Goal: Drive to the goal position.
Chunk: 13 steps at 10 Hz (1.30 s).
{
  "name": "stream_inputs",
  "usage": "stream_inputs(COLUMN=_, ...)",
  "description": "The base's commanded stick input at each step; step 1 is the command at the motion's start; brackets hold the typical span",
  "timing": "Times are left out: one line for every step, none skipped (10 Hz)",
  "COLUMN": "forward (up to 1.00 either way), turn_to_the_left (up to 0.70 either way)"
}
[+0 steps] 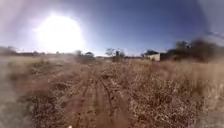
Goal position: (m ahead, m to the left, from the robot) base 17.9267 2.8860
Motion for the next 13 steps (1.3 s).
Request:
stream_inputs(forward=0.5, turn_to_the_left=0.0)
stream_inputs(forward=0.5, turn_to_the_left=0.17)
stream_inputs(forward=0.5, turn_to_the_left=0.49)
stream_inputs(forward=0.5, turn_to_the_left=0.5)
stream_inputs(forward=0.5, turn_to_the_left=0.2)
stream_inputs(forward=0.5, turn_to_the_left=0.0)
stream_inputs(forward=0.5, turn_to_the_left=0.0)
stream_inputs(forward=0.5, turn_to_the_left=0.0)
stream_inputs(forward=0.5, turn_to_the_left=0.0)
stream_inputs(forward=0.5, turn_to_the_left=0.0)
stream_inputs(forward=0.5, turn_to_the_left=0.0)
stream_inputs(forward=0.5, turn_to_the_left=0.0)
stream_inputs(forward=0.5, turn_to_the_left=0.0)
